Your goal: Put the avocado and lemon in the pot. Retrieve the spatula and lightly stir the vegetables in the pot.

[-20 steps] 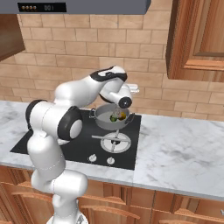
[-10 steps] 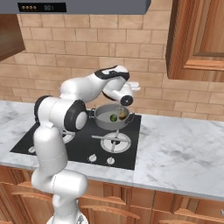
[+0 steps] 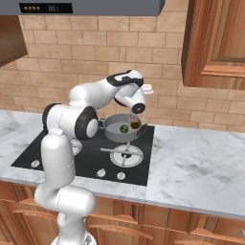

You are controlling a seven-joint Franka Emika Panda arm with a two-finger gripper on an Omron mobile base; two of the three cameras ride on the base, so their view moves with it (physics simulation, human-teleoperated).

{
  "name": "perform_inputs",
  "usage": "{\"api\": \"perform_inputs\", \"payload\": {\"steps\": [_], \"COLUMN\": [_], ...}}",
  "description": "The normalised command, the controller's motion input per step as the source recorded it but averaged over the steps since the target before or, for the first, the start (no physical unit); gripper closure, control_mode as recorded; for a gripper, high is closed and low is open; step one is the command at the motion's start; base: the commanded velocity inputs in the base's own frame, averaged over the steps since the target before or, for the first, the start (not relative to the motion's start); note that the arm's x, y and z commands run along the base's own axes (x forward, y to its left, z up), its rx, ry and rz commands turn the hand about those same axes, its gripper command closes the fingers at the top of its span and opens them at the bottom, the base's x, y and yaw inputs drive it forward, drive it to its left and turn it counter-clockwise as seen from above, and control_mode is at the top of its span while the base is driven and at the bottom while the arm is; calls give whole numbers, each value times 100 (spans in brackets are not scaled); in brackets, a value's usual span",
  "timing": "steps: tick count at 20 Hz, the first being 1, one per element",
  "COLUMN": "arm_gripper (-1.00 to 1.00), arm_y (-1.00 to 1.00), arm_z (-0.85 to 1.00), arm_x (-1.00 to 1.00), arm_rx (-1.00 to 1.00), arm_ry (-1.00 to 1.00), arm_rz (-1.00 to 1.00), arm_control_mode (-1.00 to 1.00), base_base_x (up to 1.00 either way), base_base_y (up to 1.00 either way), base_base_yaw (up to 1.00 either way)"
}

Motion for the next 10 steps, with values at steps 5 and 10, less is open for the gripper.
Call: {"api": "perform_inputs", "payload": {"steps": [5, 10], "arm_gripper": [100, 100], "arm_y": [27, 35], "arm_z": [-22, -14], "arm_x": [7, 0], "arm_rx": [0, 0], "arm_ry": [-1, 0], "arm_rz": [0, 0], "arm_control_mode": [-100, -100], "base_base_x": [0, 0], "base_base_y": [0, 0], "base_base_yaw": [0, 0]}}
